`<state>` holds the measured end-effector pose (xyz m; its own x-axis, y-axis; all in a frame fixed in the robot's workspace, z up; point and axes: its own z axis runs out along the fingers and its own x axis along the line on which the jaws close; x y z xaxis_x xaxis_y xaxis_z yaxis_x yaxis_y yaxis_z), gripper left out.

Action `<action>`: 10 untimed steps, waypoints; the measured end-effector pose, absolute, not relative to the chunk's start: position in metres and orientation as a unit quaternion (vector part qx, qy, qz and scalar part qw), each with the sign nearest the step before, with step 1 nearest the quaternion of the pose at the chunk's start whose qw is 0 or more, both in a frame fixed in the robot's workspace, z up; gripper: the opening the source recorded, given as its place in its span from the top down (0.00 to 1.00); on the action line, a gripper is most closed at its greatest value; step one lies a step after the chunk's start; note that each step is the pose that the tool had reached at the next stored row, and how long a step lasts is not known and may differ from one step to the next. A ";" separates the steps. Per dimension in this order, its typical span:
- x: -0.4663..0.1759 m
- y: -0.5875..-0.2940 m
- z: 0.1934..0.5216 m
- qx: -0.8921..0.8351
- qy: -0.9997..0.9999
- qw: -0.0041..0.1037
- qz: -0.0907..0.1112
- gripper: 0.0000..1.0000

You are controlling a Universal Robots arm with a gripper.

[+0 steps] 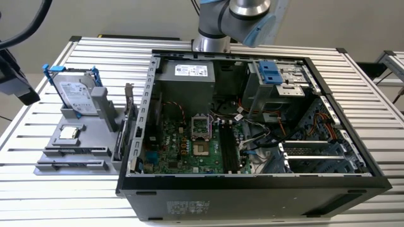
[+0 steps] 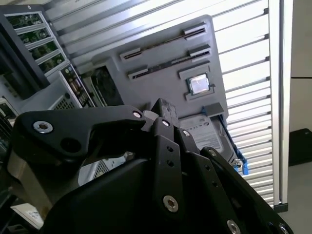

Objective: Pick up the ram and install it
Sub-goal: 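Pick up the ram and move it above insertion slot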

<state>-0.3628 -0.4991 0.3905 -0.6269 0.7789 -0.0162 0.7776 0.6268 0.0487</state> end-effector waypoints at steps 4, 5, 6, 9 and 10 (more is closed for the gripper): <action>-0.363 -0.499 0.390 0.442 0.897 0.018 0.018 1.00; -0.363 -0.499 0.390 0.445 0.895 0.018 0.018 1.00; -0.363 -0.499 0.390 0.447 0.894 0.018 0.018 1.00; -0.363 -0.499 0.390 0.456 0.889 0.018 0.018 1.00; -0.363 -0.499 0.390 0.459 0.888 0.018 0.018 1.00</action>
